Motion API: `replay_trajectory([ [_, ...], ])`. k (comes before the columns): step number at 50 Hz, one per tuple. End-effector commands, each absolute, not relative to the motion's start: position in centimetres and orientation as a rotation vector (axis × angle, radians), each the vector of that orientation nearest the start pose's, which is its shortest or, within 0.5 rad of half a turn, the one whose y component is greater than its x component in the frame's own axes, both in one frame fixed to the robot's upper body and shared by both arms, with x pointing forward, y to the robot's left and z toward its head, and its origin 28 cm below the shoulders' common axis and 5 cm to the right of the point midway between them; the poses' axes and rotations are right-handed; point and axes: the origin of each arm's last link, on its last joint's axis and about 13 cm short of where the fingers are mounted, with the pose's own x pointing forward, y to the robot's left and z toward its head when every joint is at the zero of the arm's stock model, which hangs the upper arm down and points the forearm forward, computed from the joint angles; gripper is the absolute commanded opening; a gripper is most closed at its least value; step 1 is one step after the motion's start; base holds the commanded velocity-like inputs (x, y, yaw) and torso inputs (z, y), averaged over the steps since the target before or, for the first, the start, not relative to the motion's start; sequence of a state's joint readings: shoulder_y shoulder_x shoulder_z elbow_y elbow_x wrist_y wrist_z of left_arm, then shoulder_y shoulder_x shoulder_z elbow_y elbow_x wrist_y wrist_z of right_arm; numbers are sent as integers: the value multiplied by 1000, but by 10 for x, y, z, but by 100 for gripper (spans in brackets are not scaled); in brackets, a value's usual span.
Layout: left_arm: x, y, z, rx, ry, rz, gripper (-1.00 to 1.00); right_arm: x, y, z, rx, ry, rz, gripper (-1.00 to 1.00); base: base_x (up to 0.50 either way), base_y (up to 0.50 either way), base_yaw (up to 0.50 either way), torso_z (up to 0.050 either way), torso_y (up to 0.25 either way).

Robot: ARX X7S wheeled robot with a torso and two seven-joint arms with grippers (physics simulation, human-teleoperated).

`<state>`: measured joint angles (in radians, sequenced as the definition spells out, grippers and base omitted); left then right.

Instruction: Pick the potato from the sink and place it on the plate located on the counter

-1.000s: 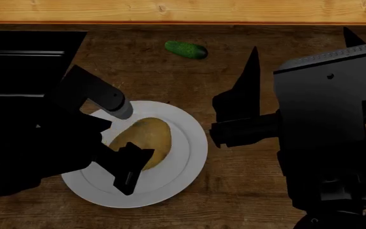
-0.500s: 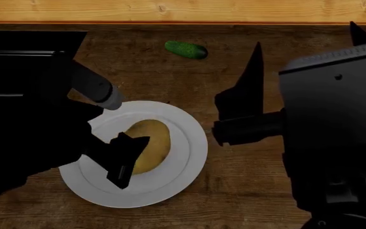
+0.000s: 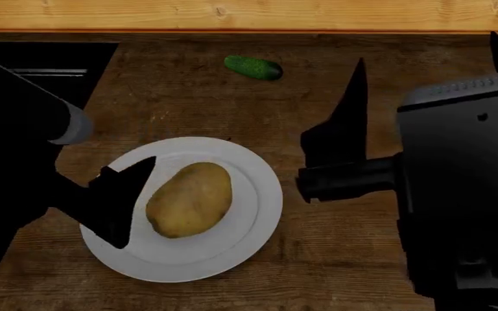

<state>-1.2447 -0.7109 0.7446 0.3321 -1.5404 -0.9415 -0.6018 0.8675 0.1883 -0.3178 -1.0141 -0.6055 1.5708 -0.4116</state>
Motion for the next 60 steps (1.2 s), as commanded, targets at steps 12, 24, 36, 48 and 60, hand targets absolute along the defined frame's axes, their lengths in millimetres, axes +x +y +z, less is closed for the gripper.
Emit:
replay_trajectory([
  [12,232,228,277,155,85,-317,100,197,-123,265,-338,-253,-91,100,0,0,0,0,0],
  [24,203,236,270,171,24,-267,100,179,-128,267,-346,-273,-120,100,0,0,0,0,0],
  [36,179,243,270,172,-19,-197,100,161,-136,263,-353,-271,-153,100,0,0,0,0,0],
  [48,154,248,270,183,-65,-140,100,143,-139,261,-364,-288,-171,100,0,0,0,0,0],
  [60,137,254,272,173,-90,-94,100,130,-147,263,-366,-300,-199,100,0,0,0,0,0],
])
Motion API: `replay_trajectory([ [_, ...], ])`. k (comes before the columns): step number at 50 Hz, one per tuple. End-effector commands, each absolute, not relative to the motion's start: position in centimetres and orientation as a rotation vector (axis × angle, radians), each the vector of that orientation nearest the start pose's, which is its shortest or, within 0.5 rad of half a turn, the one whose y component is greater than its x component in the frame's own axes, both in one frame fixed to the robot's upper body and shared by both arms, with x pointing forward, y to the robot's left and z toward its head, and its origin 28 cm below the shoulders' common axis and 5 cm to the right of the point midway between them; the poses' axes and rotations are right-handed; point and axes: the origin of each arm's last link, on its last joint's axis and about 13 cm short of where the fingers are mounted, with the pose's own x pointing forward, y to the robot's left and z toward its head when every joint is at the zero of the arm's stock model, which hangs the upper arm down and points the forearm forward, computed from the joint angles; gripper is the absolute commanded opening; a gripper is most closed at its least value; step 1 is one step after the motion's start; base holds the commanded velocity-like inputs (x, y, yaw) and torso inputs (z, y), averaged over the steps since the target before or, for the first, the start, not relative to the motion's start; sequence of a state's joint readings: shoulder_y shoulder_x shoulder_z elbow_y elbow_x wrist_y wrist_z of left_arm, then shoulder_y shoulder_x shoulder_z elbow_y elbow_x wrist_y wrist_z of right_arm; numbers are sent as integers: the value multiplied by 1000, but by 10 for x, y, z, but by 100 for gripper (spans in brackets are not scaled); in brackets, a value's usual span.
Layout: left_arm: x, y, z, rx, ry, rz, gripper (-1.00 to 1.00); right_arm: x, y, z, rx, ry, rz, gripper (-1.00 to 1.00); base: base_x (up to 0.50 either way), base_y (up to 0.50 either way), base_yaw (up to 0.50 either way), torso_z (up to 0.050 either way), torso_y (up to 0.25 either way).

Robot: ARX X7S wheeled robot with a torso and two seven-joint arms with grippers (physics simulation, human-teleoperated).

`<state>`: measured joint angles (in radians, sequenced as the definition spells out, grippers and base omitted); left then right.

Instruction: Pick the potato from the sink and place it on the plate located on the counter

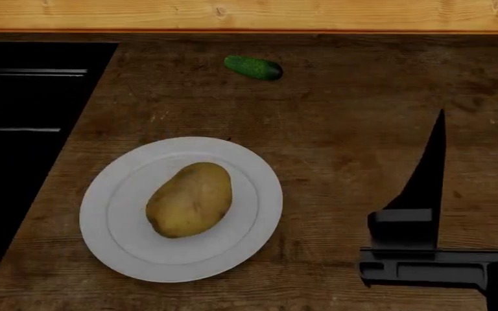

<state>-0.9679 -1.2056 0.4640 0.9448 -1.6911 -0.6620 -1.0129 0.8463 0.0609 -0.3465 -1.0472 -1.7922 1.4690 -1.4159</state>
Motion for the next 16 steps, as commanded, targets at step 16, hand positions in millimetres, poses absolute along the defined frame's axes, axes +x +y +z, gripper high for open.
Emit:
replay_trajectory([
  [16,134,254,270,160,-98,-82,100,128,-151,261,-359,-300,-214,100,0,0,0,0,0],
])
